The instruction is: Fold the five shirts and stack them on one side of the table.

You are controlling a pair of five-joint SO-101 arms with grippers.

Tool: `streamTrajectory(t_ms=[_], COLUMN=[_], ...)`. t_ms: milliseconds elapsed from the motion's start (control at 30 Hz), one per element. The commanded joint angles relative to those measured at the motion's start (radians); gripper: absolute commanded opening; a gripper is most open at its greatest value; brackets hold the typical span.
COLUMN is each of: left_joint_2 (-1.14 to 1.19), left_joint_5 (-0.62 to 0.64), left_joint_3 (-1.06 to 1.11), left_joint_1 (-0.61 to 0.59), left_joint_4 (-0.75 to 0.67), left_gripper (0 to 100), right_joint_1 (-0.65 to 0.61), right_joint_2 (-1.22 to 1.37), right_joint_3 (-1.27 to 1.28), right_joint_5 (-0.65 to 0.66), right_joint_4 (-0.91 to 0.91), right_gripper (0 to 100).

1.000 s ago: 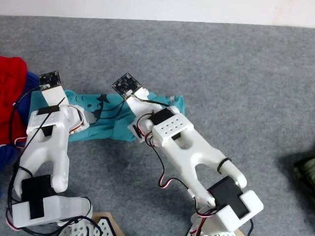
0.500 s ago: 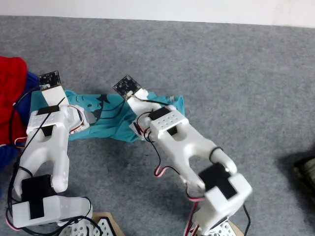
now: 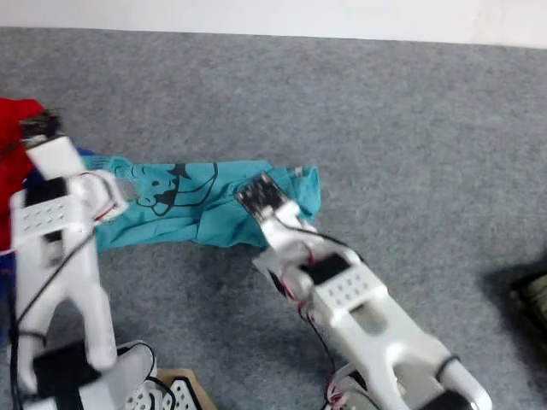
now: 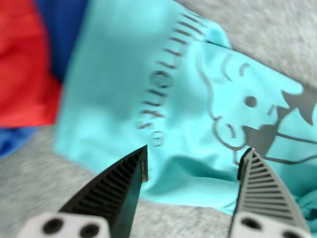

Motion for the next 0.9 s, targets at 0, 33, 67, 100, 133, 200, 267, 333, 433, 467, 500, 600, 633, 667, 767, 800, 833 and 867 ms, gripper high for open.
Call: streamTrajectory(t_ms=[0,33,67,100,133,200,267,333,433,467,500,600,633,667,767,800,833,867], left_joint_2=[-0.136,-0.136,-0.128,-0.113,-0.093,-0.039,0.028,0.099,0.206,0.239,0.268,0.341,0.360,0.372,0.367,0.358,0.344,0.325], left_joint_5=[0.008,0.008,0.006,0.006,0.006,0.006,0.006,0.005,0.005,0.005,0.005,0.005,0.005,0.006,0.009,0.009,0.009,0.009], left_joint_3=[-0.039,-0.039,-0.039,-0.033,-0.022,-0.002,0.013,0.019,0.012,0.010,0.010,0.010,0.010,0.010,0.010,0.010,0.010,0.010], left_joint_1=[-0.131,-0.156,-0.177,-0.199,-0.214,-0.231,-0.236,-0.234,-0.231,-0.231,-0.234,-0.237,-0.239,-0.245,-0.249,-0.248,-0.243,-0.240], left_joint_4=[0.058,0.068,0.069,0.064,0.054,0.008,-0.031,-0.049,-0.060,-0.087,-0.127,-0.230,-0.252,-0.264,-0.273,-0.270,-0.269,-0.269], left_gripper=[30,30,30,30,30,30,30,30,30,30,30,30,30,30,30,30,30,30], right_joint_1=[0.013,0.013,0.013,0.013,0.013,0.013,0.015,0.015,0.031,0.036,0.041,0.051,0.053,0.053,0.051,0.051,0.051,0.051], right_joint_2=[-0.173,-0.197,-0.217,-0.240,-0.257,-0.280,-0.292,-0.294,-0.300,-0.300,-0.300,-0.300,-0.300,-0.300,-0.297,-0.297,-0.295,-0.295], right_joint_3=[0.139,0.160,0.177,0.196,0.206,0.220,0.223,0.223,0.236,0.236,0.237,0.237,0.237,0.239,0.239,0.239,0.239,0.239], right_joint_5=[-0.012,-0.012,-0.012,-0.012,-0.012,-0.012,-0.012,-0.012,-0.012,-0.012,-0.012,-0.012,-0.012,-0.012,-0.012,-0.012,-0.012,-0.012], right_joint_4=[-0.068,-0.070,-0.070,-0.070,-0.070,-0.068,-0.067,-0.065,-0.065,-0.065,-0.065,-0.065,-0.065,-0.065,-0.065,-0.067,-0.068,-0.070], right_gripper=[17.6,17.6,17.6,17.6,17.6,17.6,17.6,17.6,17.6,17.6,17.6,17.6,17.6,17.6,17.6,17.6,17.6,17.6])
